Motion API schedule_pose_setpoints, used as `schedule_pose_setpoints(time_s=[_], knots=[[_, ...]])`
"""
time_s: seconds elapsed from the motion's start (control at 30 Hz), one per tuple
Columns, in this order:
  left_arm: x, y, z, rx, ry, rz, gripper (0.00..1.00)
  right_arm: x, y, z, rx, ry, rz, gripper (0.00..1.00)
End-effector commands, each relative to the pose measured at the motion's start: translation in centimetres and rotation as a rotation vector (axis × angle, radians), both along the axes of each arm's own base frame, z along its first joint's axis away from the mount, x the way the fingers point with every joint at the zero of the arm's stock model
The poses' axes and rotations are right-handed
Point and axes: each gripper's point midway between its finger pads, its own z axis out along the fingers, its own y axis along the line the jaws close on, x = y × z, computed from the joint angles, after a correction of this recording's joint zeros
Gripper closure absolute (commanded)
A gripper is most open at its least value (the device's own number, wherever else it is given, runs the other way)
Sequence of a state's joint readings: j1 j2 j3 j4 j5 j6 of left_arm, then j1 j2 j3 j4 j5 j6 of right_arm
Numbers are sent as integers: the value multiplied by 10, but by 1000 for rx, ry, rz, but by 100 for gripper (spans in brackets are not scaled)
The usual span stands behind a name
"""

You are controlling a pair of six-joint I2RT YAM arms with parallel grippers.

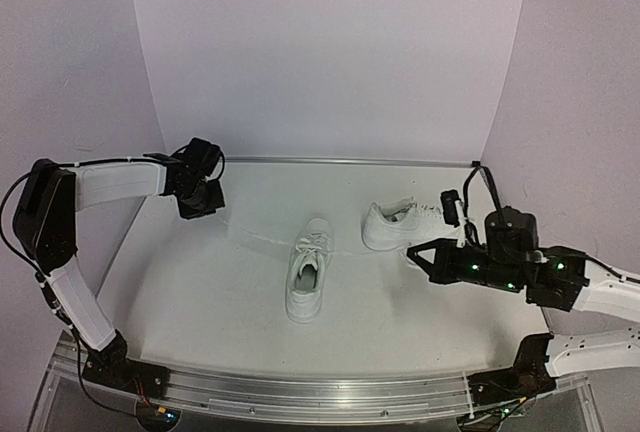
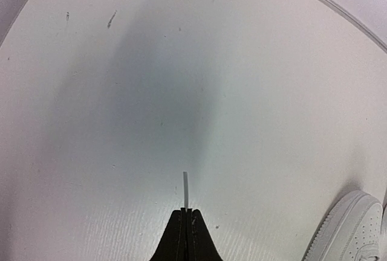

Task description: Tie the shoes

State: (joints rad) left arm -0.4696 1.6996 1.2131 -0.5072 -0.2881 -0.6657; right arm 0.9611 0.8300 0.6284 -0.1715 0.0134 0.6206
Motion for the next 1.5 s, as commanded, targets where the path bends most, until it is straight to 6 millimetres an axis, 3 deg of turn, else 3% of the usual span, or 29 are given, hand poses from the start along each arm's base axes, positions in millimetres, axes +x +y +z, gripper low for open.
schedule_pose_setpoints(time_s=[0.0,0.13,0.23,0.47,0.7,0.87,0.97,1.23,1.47], knots=[[7,21,19,-1,-29,10,100,-5,-55,-12,42,93,-235,100],[10,34,16,14,-18,20,100,-14,-96,-27,65,156,-386,100],[9,40,8,26,2,27,100,-22,-116,-41,59,204,-452,100],[0,54,-11,76,48,47,100,-31,-128,-71,-41,301,-502,100],[-6,63,-24,97,77,57,100,-28,-129,-92,-192,353,-544,100],[-5,68,-27,82,87,48,100,-26,-137,-97,-265,353,-587,100],[-1,50,-31,35,96,-53,100,-20,-123,-95,-300,325,-515,100],[-14,5,-53,-88,164,-251,100,5,-43,-99,-413,278,-224,96],[-31,2,-71,-109,223,-273,97,12,-22,-122,-518,310,-155,91]])
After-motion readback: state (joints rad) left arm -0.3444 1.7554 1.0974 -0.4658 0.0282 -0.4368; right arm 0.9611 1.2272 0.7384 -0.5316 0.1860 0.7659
